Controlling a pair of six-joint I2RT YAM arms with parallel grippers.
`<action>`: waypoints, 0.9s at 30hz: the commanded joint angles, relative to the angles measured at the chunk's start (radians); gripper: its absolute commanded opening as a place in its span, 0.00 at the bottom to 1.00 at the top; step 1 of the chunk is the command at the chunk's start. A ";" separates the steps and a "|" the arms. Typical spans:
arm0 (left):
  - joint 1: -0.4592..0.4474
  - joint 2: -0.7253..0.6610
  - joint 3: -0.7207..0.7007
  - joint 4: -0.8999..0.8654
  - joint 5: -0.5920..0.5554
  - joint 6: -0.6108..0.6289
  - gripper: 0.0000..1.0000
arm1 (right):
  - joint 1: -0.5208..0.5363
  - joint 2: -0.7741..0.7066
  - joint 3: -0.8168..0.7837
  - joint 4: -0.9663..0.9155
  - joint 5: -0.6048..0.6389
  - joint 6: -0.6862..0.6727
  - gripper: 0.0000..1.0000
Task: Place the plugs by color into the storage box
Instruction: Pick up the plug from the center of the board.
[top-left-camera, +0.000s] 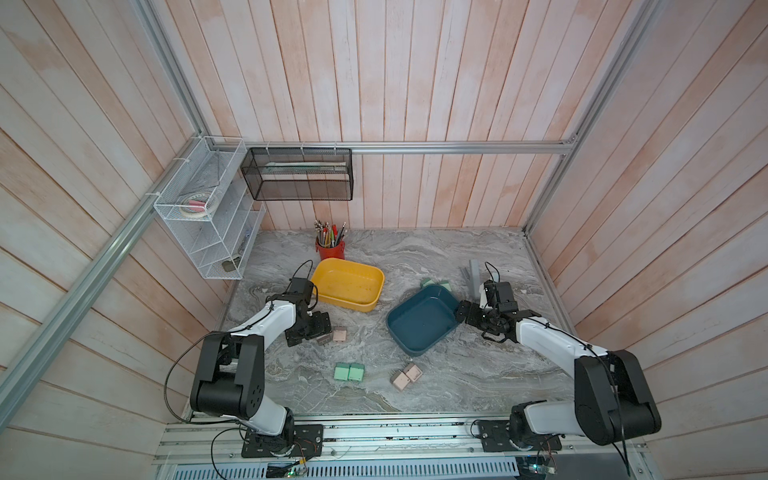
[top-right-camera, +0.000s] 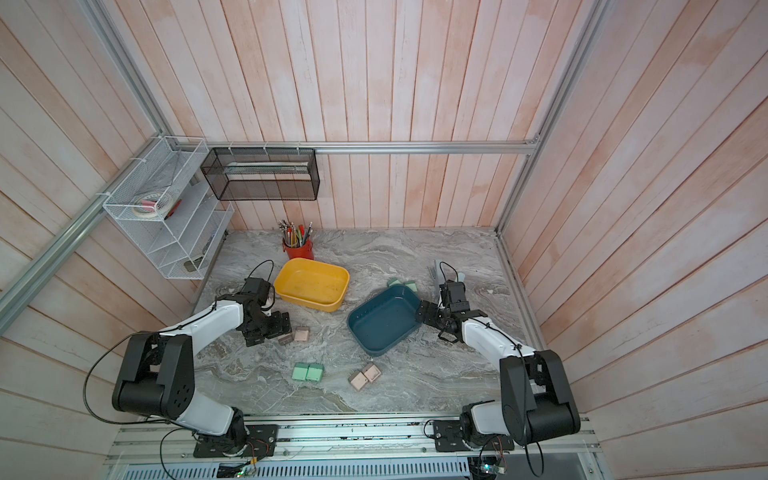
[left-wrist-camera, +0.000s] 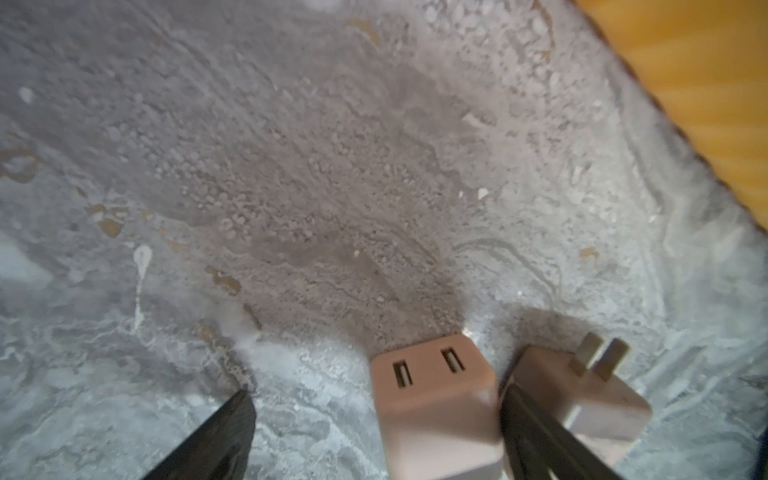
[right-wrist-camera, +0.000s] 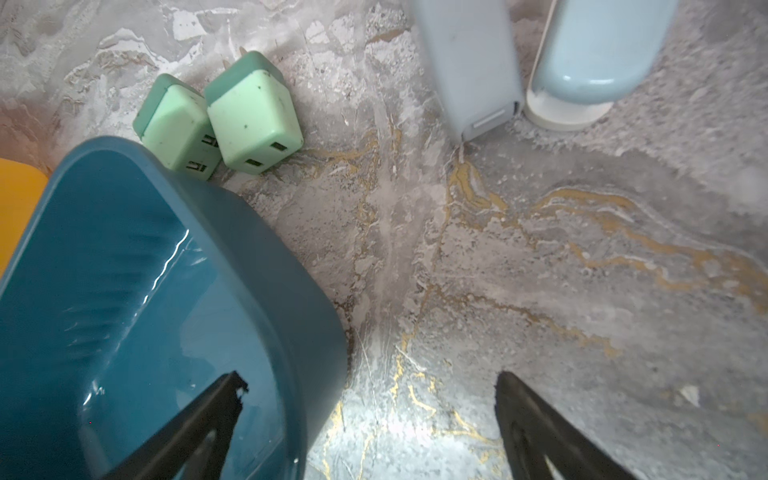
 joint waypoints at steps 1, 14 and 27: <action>0.000 0.007 -0.030 -0.009 0.011 -0.045 0.90 | 0.006 -0.012 -0.016 0.021 0.004 0.000 0.98; -0.003 0.069 -0.011 0.033 0.019 -0.179 0.51 | 0.007 -0.004 -0.029 0.049 0.003 0.008 0.98; -0.003 0.073 0.222 -0.125 -0.016 -0.118 0.45 | 0.006 0.038 0.006 0.071 -0.004 0.009 0.97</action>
